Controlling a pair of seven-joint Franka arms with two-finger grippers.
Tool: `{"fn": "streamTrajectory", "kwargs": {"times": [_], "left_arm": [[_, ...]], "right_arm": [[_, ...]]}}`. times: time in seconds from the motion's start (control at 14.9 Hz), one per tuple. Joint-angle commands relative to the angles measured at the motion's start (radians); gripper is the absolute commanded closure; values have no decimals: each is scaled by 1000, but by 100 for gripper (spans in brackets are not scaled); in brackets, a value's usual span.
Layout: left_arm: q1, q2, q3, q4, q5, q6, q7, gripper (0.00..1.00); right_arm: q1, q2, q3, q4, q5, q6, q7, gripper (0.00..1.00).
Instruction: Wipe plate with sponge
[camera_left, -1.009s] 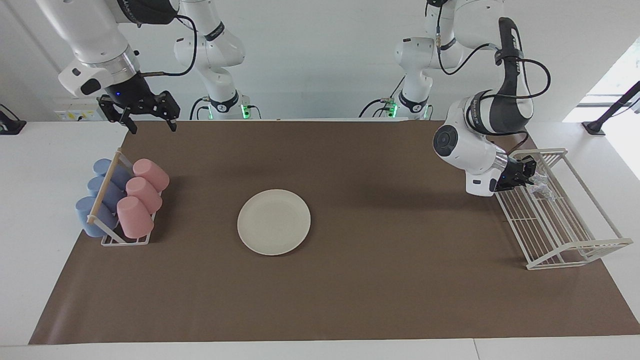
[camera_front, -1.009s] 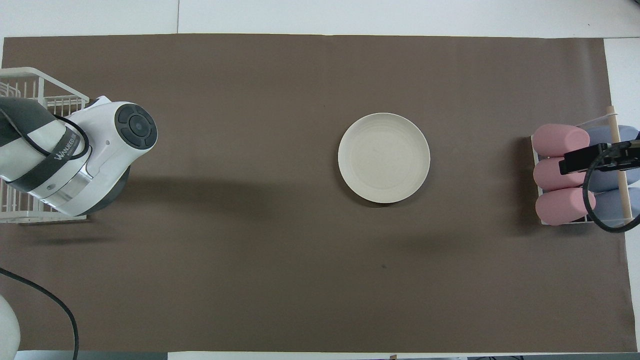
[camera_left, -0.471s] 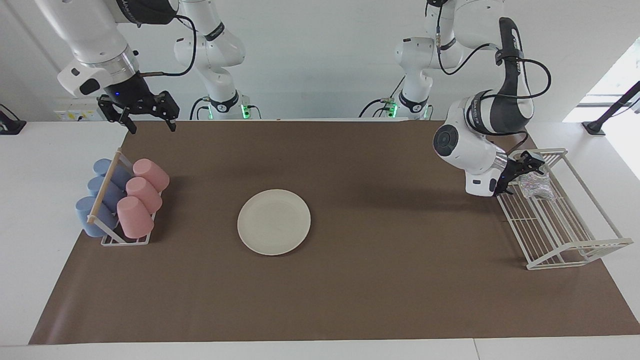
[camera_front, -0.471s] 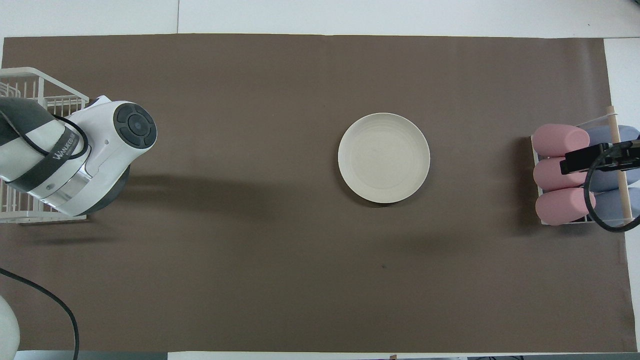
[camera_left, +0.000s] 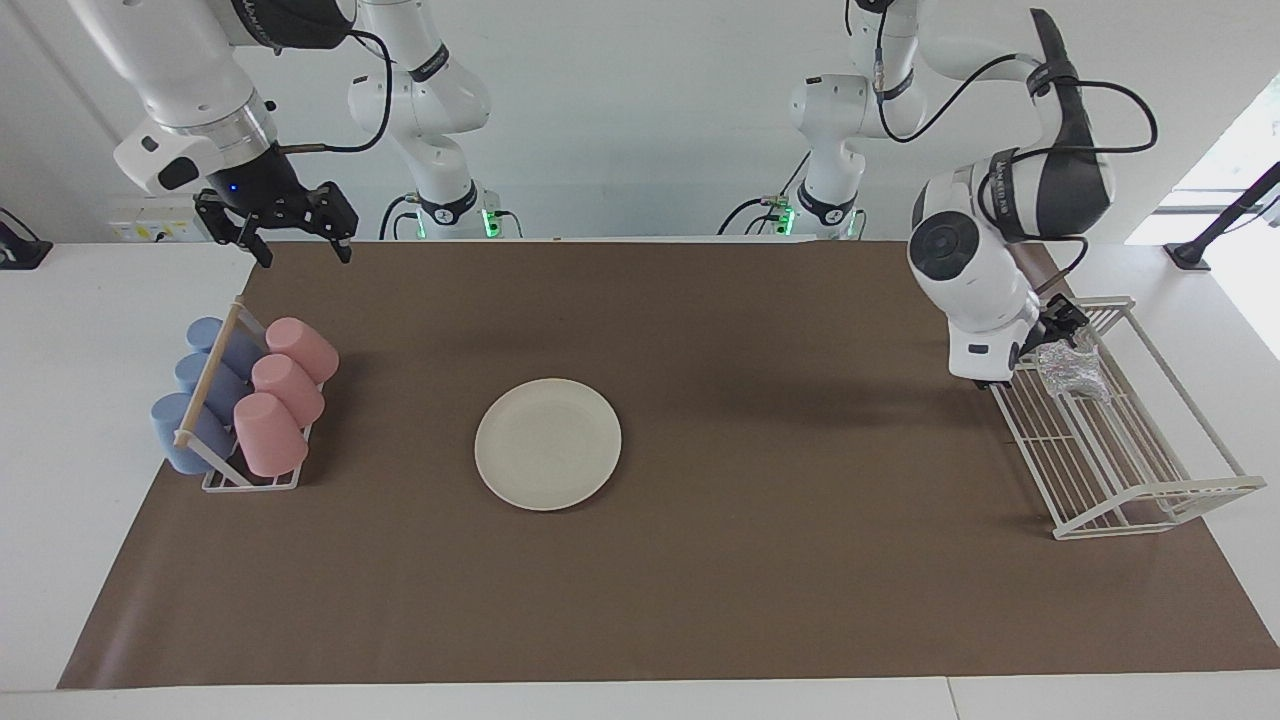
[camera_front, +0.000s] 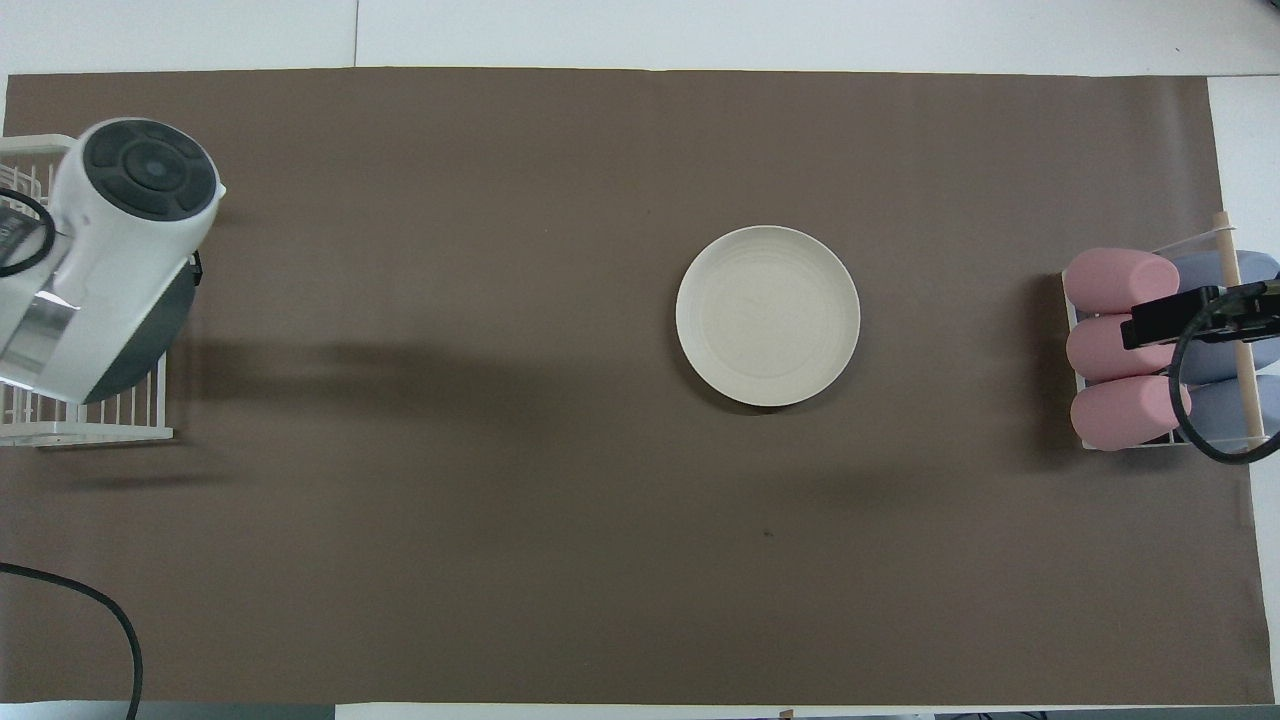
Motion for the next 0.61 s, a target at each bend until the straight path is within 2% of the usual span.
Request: {"fn": "streamTrajectory", "kwargs": {"times": [0.0,0.2,0.54], "left_arm": [[59,-54,0,74,-226,-42,137,0],[130,-160,2,74,-497,-89,212,0],[132,-258,5,73,-686,-243,333,0]], "right_arm": [[-5,-11,4,-11,-19,-2,23,0],[-5,-11,4,-11,-19,-2,23,0],[-3,-11,4,-11,-19,-2,25,0]]}}
